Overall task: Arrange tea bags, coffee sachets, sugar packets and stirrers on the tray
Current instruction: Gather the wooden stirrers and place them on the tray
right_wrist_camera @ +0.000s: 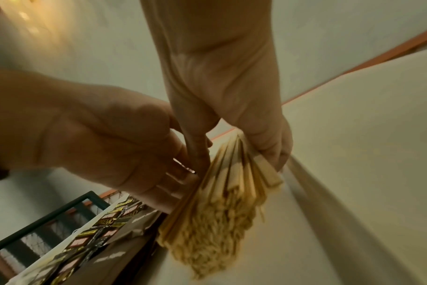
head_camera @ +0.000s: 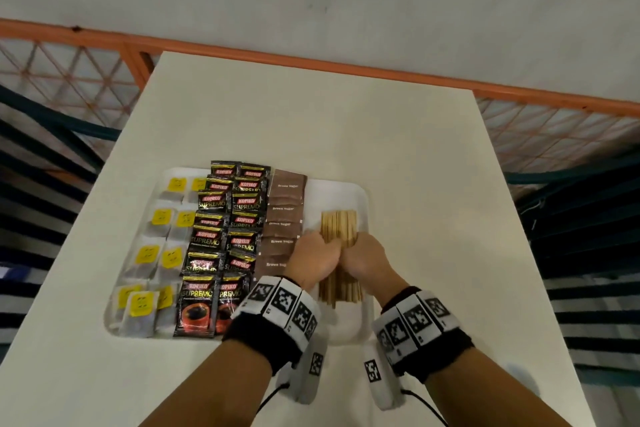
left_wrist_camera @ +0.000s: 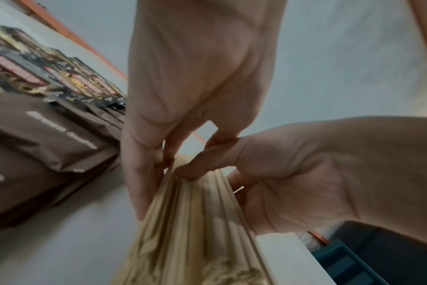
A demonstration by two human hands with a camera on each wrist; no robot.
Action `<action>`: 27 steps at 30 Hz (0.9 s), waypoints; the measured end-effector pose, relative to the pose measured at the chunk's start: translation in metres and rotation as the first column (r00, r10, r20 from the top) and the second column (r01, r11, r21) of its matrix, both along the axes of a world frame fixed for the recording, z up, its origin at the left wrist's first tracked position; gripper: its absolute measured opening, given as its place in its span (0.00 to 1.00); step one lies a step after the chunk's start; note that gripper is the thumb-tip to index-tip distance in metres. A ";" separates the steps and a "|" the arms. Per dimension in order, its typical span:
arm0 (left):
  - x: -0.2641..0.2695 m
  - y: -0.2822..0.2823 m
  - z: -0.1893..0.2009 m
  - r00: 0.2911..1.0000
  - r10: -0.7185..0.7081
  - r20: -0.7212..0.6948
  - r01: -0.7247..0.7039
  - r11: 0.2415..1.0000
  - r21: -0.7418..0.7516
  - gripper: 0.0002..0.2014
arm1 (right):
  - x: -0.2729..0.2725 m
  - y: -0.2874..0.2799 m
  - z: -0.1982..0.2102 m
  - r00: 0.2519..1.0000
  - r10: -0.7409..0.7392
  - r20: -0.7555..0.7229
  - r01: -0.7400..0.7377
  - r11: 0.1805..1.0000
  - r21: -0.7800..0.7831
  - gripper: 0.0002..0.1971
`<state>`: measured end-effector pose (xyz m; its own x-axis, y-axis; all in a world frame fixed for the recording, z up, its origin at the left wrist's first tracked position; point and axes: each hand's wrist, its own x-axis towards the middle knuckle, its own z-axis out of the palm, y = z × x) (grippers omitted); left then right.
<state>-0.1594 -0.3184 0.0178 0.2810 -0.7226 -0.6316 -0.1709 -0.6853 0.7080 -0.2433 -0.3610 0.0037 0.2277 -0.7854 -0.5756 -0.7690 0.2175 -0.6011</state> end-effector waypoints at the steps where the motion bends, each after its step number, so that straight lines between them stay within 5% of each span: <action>1: -0.001 0.000 -0.001 0.999 -0.017 0.028 0.017 1.000 -0.002 0.10 | -0.001 -0.001 0.001 0.999 0.046 -0.029 -0.047 0.999 -0.023 0.11; 6: -0.004 0.001 -0.005 0.983 -0.041 0.180 0.041 0.999 0.002 0.11 | -0.006 -0.001 0.005 0.981 0.165 -0.104 -0.171 0.984 -0.052 0.16; 19: -0.006 0.020 0.001 0.965 -0.064 0.255 0.085 0.994 -0.073 0.11 | -0.017 0.008 0.007 0.966 0.214 -0.143 -0.231 0.965 -0.121 0.15; 24: -0.003 0.032 0.005 0.923 -0.036 0.384 0.120 0.973 -0.197 0.16 | -0.026 0.016 0.010 0.967 0.197 -0.162 -0.227 0.953 -0.201 0.05; 27: -0.001 0.045 -0.001 0.833 -0.156 0.531 0.352 0.890 -0.290 0.13 | -0.038 0.024 0.009 0.961 0.219 -0.167 -0.257 0.932 -0.255 0.24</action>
<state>-0.1601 -0.2737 0.0170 0.2498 -0.9575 -0.1441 -0.6859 -0.2801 0.6717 -0.2809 -0.3373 0.0124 0.3635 -0.8481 -0.3855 -0.8549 -0.1392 -0.4998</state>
